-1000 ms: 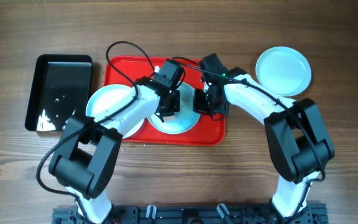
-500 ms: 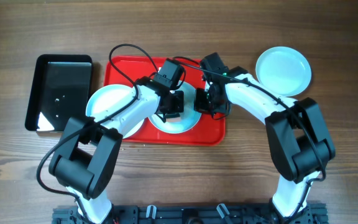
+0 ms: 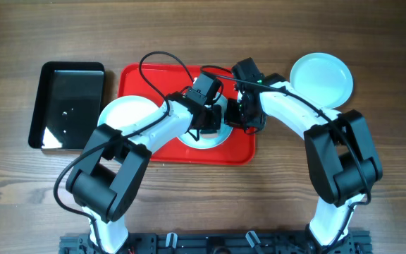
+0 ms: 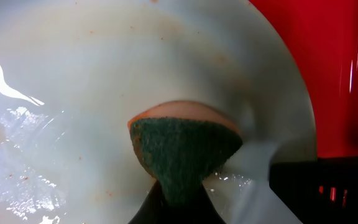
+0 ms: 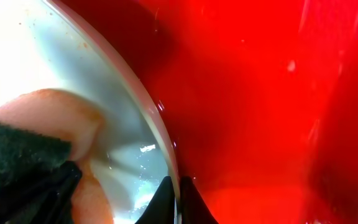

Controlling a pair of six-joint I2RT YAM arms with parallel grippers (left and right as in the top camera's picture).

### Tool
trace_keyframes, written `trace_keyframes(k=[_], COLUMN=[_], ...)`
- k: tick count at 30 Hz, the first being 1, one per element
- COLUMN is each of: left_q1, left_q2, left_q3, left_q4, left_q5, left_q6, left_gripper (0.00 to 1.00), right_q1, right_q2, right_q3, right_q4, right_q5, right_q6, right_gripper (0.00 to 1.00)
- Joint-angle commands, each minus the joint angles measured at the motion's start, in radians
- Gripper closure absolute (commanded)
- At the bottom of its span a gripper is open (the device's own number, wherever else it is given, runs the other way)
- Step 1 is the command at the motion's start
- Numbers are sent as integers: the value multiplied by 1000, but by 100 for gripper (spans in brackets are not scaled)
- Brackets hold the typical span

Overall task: Clean dirty plates on tray and stack at the side
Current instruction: 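Wipe the plate center again with the sponge in the left gripper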

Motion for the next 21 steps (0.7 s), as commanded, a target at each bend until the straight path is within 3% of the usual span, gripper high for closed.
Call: trace_keyframes(k=[1,8,15,21], left_q1=[-3,0,60,177], left_q2=[42,43,43,43], left_q3=[-6,-27,-155,-162], left_q4=[0,-51,60,58], left_q5=[-46,-337,-347,-347], left_q6=[-16,-5,-5,23], left_gripper=[96,96,96,96], right_q1=[-6,-6,-6,-6], right_q2=[34,34,34,34], right_q3=[-13,-13,-13,-13], right_q4=[-21,-35,-38,-41], right_q5=[78,78,78,78], right_q6=[-1,-23,-24,-26], right_gripper=[96,96,95,96])
